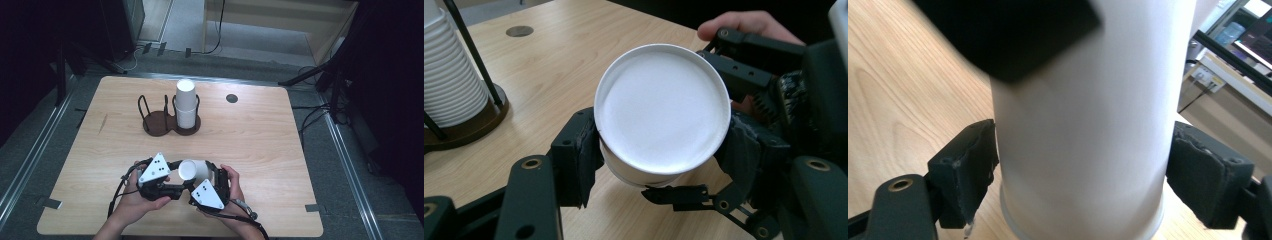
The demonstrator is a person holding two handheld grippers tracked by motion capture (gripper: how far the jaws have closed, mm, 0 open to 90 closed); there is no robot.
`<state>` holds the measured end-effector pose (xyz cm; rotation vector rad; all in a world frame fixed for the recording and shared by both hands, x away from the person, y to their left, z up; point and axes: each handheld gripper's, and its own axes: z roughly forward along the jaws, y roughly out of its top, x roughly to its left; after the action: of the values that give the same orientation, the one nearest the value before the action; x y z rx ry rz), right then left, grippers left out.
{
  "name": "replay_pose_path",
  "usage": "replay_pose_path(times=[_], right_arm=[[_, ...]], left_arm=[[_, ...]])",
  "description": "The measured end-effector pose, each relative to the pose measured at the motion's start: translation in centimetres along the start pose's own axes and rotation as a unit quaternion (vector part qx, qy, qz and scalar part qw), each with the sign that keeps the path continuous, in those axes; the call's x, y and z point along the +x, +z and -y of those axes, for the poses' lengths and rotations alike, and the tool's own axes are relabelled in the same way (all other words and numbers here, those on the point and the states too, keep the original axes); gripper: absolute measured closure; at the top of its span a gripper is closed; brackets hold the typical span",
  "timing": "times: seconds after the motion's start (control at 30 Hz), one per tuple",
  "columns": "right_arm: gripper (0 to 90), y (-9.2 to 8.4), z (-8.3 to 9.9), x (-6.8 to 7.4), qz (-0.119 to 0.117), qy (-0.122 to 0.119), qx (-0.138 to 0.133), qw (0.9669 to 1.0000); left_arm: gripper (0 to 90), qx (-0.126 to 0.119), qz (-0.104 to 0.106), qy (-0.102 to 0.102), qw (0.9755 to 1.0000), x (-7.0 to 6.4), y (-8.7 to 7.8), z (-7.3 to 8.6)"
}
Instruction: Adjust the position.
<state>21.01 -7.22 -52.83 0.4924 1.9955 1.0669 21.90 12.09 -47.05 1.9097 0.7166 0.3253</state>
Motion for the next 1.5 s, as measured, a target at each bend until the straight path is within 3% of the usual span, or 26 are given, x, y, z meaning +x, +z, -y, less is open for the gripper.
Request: replay_pose_path(times=[0.1, 0.3, 0.63, 0.8, 1.0, 1.27, 1.4, 1.5], right_arm=[[20.5, 0.1, 0.2, 0.1, 0.006, -0.005, -0.002, 1.0], [28.9, 0.2, 0.5, 0.6, 0.021, -0.041, 0.001, 0.999], [30.5, 0.2, 0.5, 1.0, 0.038, -0.071, 0.0, 0.9967], [30.3, 0.1, 0.3, 1.7, 0.047, -0.117, -0.005, 0.992], [30.0, 0.0, 0.2, 2.1, 0.051, -0.14, -0.009, 0.9887], [24.2, 0.2, 0.3, 2.1, 0.052, -0.141, -0.006, 0.9887], [15.2, 0.0, 0.0, 1.9, 0.041, -0.114, -0.011, 0.9926], [13.1, -0.1, -0.3, 1.6, 0.04, -0.104, -0.015, 0.9936]], left_arm=[[36.2, 0.001, 0.005, -0.005, 1.0, 0.3, -0.1, 0.0], [34.4, 0.017, 0.006, -0.008, 0.9998, 0.5, 0.1, 0.1], [30.4, 0.036, -0.004, -0.012, 0.9993, 0.3, 0.5, 0.0], [28.5, 0.049, 0.003, -0.018, 0.9986, 0.4, 0.8, 0.1], [27.2, 0.053, 0.0, -0.023, 0.9983, 0.3, 1.0, 0.2], [29.6, 0.05, -0.002, -0.022, 0.9985, 0.4, 1.1, 0.3], [32.4, 0.044, -0.016, -0.017, 0.9988, 0.7, 0.9, 0.5], [32.7, 0.021, -0.026, -0.027, 0.999, 1.1, 0.6, 0.6]])
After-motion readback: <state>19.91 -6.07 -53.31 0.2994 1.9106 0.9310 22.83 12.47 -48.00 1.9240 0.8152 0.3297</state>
